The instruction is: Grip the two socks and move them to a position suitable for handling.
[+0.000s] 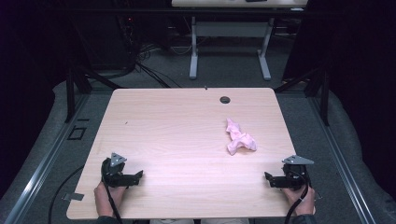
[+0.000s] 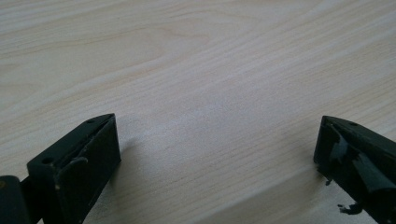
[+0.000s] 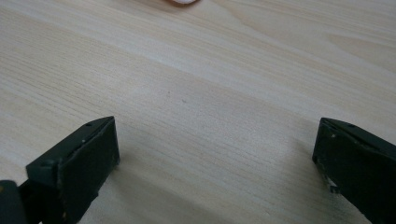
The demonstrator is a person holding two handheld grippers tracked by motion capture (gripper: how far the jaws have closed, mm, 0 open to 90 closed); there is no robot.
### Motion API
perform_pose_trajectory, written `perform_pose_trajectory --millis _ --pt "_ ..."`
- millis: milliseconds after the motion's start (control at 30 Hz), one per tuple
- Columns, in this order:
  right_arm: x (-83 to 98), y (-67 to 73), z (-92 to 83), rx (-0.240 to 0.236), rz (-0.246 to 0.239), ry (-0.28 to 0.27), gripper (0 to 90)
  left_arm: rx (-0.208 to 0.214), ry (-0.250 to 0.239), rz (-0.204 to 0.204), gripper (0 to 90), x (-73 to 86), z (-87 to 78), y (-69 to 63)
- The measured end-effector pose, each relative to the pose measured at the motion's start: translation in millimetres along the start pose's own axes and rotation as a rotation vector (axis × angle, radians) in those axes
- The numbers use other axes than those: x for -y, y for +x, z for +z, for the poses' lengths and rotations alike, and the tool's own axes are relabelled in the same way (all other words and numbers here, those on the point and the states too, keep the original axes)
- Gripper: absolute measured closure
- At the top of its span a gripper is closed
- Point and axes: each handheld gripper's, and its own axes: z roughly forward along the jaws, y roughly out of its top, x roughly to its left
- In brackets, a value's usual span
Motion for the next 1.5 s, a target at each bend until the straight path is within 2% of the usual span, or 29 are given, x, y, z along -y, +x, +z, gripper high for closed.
perform_pose_trajectory --millis 500,533,633,667,767,900,933,967,1000,1033,1167,1200,1267,1400,1433,1467,1500 --pt "-2.1 0.0 0.6 0.006 0.014 0.013 0.0 -0.001 0.000 -0.002 0.2 0.0 0.0 -0.1" --pt "-3.9 -0.4 0.3 0.004 0.010 0.030 0.0 -0.002 0.001 -0.003 0.2 0.0 -0.1 -0.1" --pt "-5.6 -0.3 1.6 0.002 0.015 0.033 0.0 -0.002 0.002 -0.003 0.2 0.0 -0.2 -0.1" --pt "-8.3 -1.3 1.1 -0.018 0.020 0.048 0.0 -0.003 0.002 -0.003 0.2 -0.1 -0.3 -0.1" --pt "-12.2 -0.9 0.1 -0.022 0.024 0.048 0.0 -0.002 0.003 -0.002 0.2 -0.1 -0.3 0.1" --pt "-28.3 1.2 -6.9 -0.047 0.014 0.039 0.0 -0.002 0.003 -0.002 0.2 -0.1 -0.3 0.1" --pt "-38.5 2.6 -8.7 -0.072 0.007 0.040 0.0 -0.003 0.004 -0.002 0.2 -0.1 -0.4 0.1" --pt "-38.5 2.6 -8.7 -0.072 0.007 0.040 0.0 -0.003 0.004 -0.002 0.3 -0.1 -0.4 0.1" --pt "-48.8 4.4 -8.5 -0.087 0.000 0.039 0.0 -0.002 0.004 -0.002 0.2 -0.1 -0.4 0.1" --pt "-48.8 4.4 -8.5 -0.087 0.000 0.039 0.0 -0.002 0.004 -0.002 0.3 -0.1 -0.4 0.1" --pt "-71.7 9.8 -4.3 -0.118 -0.025 0.039 0.0 -0.003 0.004 -0.002 0.3 -0.1 -0.4 0.1" --pt "-81.7 12.6 -1.3 -0.125 -0.036 0.046 0.0 -0.003 0.004 -0.002 0.3 -0.1 -0.4 0.1" --pt "-86.1 13.9 0.3 -0.132 -0.036 0.053 0.0 -0.003 0.004 -0.002 0.3 -0.1 -0.4 0.1" --pt "-117.4 17.8 17.7 -0.162 -0.030 0.062 0.1 -0.002 0.004 -0.003 0.3 -0.1 -0.4 0.1" --pt "-117.4 17.8 17.7 -0.162 -0.030 0.062 0.1 -0.002 0.004 -0.003 0.3 -0.1 -0.4 0.1" --pt "-130.0 21.3 27.9 -0.169 -0.031 0.070 1.6 -0.002 0.004 -0.003 0.3 -0.1 -0.4 0.2" --pt "-130.0 21.3 27.9 -0.169 -0.031 0.070 1.6 -0.002 0.004 -0.003 0.3 -0.1 -0.4 0.2"
